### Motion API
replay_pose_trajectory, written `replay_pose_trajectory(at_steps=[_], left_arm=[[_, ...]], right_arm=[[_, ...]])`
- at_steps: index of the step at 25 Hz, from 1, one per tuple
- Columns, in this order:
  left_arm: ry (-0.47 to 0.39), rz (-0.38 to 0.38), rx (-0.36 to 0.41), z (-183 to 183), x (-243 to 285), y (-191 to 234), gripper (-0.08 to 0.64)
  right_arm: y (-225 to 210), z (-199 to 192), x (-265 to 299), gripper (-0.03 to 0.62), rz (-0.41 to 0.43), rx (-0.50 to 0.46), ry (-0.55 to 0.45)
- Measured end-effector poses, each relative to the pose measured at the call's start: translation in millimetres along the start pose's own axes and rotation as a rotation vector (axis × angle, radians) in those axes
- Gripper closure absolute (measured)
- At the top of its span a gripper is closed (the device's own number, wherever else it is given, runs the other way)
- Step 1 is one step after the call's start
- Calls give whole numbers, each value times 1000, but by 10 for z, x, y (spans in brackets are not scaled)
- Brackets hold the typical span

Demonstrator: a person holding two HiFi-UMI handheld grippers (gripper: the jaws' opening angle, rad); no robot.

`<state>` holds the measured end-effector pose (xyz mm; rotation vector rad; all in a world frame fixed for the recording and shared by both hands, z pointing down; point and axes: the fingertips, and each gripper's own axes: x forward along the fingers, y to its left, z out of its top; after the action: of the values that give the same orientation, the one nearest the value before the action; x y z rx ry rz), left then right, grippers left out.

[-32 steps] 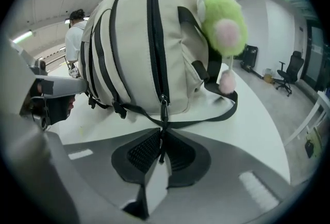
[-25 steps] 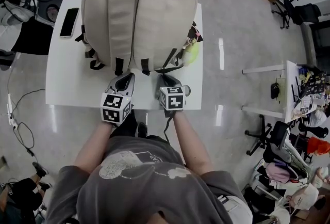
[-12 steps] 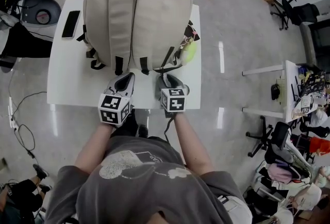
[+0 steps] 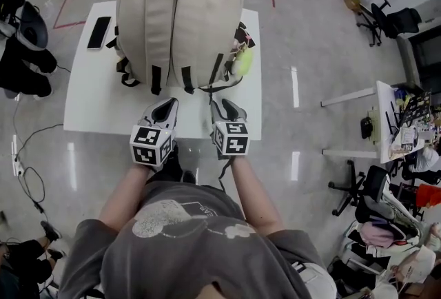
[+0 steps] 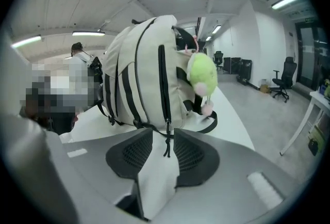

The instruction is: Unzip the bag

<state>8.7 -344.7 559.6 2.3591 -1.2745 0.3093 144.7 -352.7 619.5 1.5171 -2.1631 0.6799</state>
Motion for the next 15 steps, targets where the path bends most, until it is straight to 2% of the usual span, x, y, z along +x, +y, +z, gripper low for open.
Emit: replay_pose_trajectory(at_steps=[10,15], left_arm=[[-67,89,3,-115,-726,-374,555],[-89,97,21,-126,-1019,-594,555]], right_arm=[[248,137,-817,510,59,-42,-152],[345,157,-1138,556,75,-45,-212]])
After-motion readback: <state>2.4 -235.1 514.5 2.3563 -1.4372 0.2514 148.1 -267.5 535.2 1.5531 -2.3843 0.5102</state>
